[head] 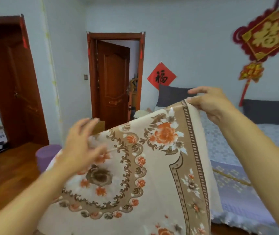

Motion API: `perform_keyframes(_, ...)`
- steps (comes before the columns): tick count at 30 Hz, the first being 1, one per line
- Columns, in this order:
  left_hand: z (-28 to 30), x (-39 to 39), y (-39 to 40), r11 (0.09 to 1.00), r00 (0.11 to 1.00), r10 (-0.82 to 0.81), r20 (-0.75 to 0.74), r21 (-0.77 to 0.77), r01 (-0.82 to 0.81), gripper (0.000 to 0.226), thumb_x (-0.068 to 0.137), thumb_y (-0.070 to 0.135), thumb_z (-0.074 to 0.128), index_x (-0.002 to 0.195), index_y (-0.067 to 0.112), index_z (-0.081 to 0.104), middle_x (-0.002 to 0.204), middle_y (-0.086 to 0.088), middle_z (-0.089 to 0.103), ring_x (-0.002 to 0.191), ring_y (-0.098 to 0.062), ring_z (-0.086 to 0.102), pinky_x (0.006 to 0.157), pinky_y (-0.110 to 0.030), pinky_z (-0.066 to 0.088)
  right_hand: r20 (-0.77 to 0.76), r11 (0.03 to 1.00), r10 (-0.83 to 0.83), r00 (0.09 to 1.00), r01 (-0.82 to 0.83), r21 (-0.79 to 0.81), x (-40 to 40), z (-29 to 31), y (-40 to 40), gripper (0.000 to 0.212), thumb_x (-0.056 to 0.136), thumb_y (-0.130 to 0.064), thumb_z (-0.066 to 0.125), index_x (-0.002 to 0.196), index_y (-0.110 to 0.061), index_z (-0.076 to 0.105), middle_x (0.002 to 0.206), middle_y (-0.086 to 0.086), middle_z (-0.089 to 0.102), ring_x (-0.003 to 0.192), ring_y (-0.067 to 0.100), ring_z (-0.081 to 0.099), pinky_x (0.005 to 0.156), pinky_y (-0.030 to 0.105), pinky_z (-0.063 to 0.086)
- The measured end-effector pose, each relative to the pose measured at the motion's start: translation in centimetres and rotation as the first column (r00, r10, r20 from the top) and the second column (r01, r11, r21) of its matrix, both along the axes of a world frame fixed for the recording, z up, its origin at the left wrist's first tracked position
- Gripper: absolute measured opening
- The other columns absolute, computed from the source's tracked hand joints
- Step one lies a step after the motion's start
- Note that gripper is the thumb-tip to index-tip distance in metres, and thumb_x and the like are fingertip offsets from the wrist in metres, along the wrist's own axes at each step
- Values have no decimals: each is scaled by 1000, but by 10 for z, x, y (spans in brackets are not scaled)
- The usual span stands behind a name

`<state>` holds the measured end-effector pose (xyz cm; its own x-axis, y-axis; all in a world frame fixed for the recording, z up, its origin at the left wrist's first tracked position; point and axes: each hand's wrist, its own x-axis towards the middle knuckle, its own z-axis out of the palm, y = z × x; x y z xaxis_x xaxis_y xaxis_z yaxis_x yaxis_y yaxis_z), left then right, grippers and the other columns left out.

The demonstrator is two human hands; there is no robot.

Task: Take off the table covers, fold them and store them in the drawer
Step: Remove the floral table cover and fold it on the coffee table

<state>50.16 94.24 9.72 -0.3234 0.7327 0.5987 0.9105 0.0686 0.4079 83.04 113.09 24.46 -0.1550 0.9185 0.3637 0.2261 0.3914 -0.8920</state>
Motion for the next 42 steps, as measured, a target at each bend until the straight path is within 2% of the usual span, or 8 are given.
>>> perform_keyframes(5,-51,59,49,986,956,-134,-260,60,155,112,77,73,65,163,32,6,169,-12,1,157,-34,-5,124,-61,7,206,978,-128,970,89,191,-75,12,-49,21,75,-9,84,78,-23,69,84,-7,66,75,9,63,62,21,48)
perform_keyframes(10,-73,54,74,983,976,-120,-180,113,142,116,75,66,72,162,22,9,161,-19,21,151,-39,20,123,-58,16,261,969,-198,945,149,195,-96,27,-70,21,72,-12,86,74,-20,67,80,0,67,74,17,67,66,29,56)
perform_keyframes(17,-46,53,94,912,918,-394,-53,101,397,21,93,37,67,100,18,60,81,-1,67,74,-26,65,58,-37,46,236,935,-302,924,238,263,-73,50,-82,16,79,-12,81,87,-18,69,92,10,69,69,17,67,54,26,52)
perform_keyframes(21,-13,65,93,886,886,-463,22,47,462,24,95,34,67,82,17,58,71,0,63,68,-22,60,63,-43,50,201,960,-280,939,270,78,-30,24,-107,42,87,-42,75,123,-29,56,101,-13,57,90,9,65,75,26,46)
perform_keyframes(26,-1,87,82,861,859,-509,-60,-40,507,30,97,46,61,78,22,60,67,7,62,64,-13,58,62,-40,50,247,964,-265,932,259,54,8,-25,-120,23,94,-25,69,77,-9,72,63,-9,64,57,4,54,62,24,40)
perform_keyframes(29,7,90,78,850,850,-526,-23,-48,524,36,97,50,58,77,21,64,64,6,62,60,-8,56,56,-29,43,142,931,-365,920,364,30,27,-19,-106,30,97,-23,62,76,-2,66,72,7,58,68,18,51,68,35,44)
perform_keyframes(35,29,71,69,778,776,-618,127,-41,627,34,99,58,44,88,30,60,75,10,67,71,-6,62,66,-39,49,145,994,60,988,-47,-95,56,25,-116,24,102,-15,54,84,-10,68,78,4,73,72,14,70,75,30,55)
perform_keyframes(42,67,66,60,924,928,-371,42,110,365,32,101,62,26,111,53,55,109,9,65,103,-20,62,86,-44,52,72,992,121,990,-118,-40,26,76,-110,20,100,-16,58,84,-8,67,83,8,71,81,23,69,82,36,57)
